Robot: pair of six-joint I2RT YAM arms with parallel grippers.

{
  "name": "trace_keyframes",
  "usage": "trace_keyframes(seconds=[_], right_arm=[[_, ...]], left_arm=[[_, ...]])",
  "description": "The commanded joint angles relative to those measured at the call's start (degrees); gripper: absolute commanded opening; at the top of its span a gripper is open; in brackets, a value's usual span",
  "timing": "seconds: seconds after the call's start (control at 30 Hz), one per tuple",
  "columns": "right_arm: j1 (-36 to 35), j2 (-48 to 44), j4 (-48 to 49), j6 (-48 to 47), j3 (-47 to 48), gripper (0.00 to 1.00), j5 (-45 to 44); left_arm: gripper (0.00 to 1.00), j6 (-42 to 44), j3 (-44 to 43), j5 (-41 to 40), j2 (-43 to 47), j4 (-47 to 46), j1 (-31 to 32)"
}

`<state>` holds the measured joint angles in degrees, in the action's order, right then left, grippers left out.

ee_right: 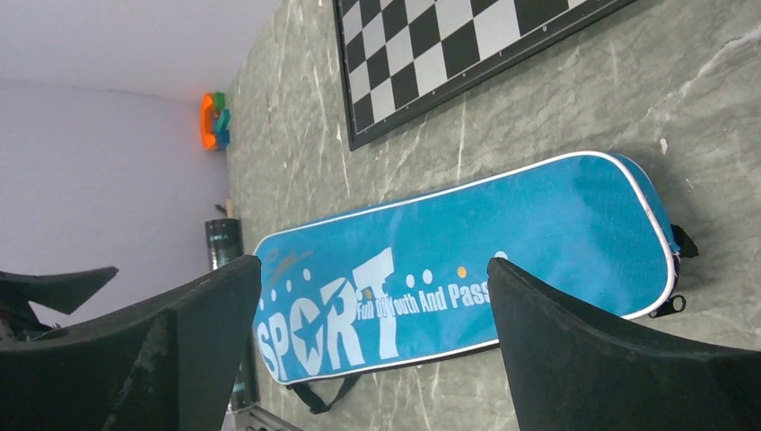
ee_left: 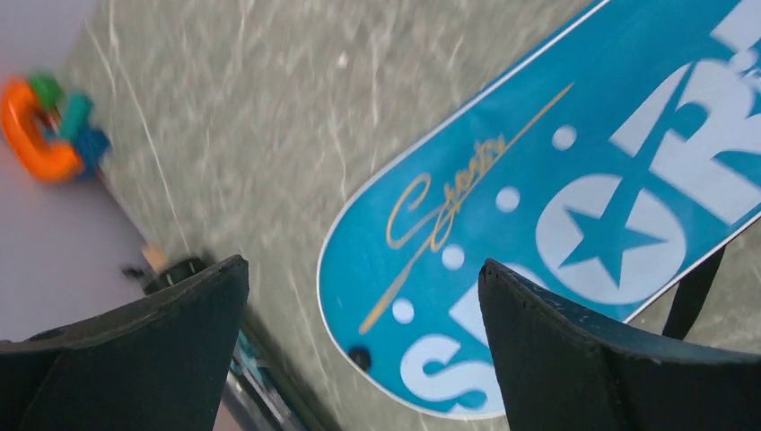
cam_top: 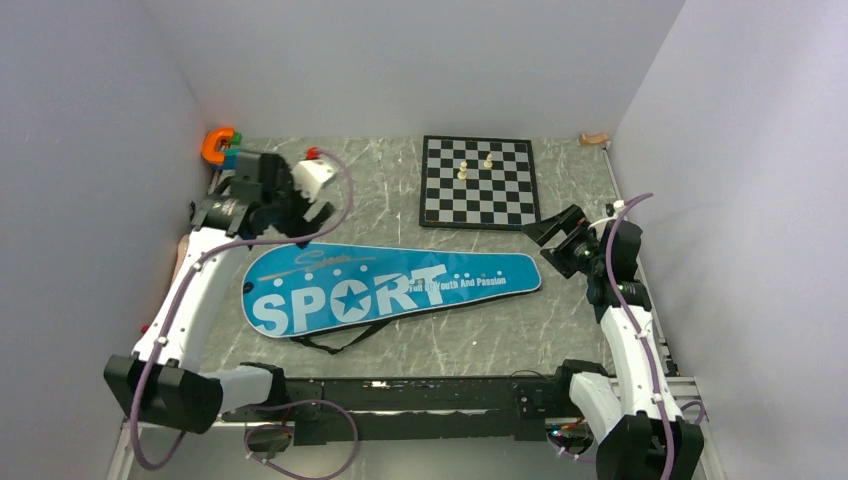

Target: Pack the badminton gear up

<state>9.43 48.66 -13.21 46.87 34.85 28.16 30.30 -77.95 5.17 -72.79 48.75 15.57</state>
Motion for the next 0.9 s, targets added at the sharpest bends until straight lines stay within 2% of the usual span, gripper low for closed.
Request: trace_keyframes(seconds=[0.0, 0.1, 0.27, 0.37, 0.57, 0.87], right_arm=[[-2.35, 0.25, 0.79, -1.26, 2.96, 1.0, -3.45], [-4.06, 0.38, -0.4, -2.01, 3.99, 1.0, -5.28], [-5.17, 0.66, -0.66, -2.26, 4.17, 1.0, -5.58], [-5.3, 0.36, -1.16, -2.72, 4.02, 1.0, -5.67], [-5.28, 0.48, -1.67, -3.19, 3.81, 1.0, -5.6], [-5.37, 0.06, -1.73, -3.26, 3.93, 1.0, -5.66]], left_arm=[[0.99, -2.11, 5.82, 4.6, 4.33, 0.21, -13.93], [1.0, -0.53, 8.69, 2.9, 3.32, -0.86, -25.91], [0.99, 3.53, 13.68, 4.12, 0.11, -4.65, -41.1], [0.99, 5.21, 15.18, 4.37, -2.53, -6.25, -47.96], [0.99, 8.19, 19.92, 4.7, -5.95, -9.96, -56.13], [0.99, 12.11, 22.23, 7.69, -15.25, -12.13, -60.36]])
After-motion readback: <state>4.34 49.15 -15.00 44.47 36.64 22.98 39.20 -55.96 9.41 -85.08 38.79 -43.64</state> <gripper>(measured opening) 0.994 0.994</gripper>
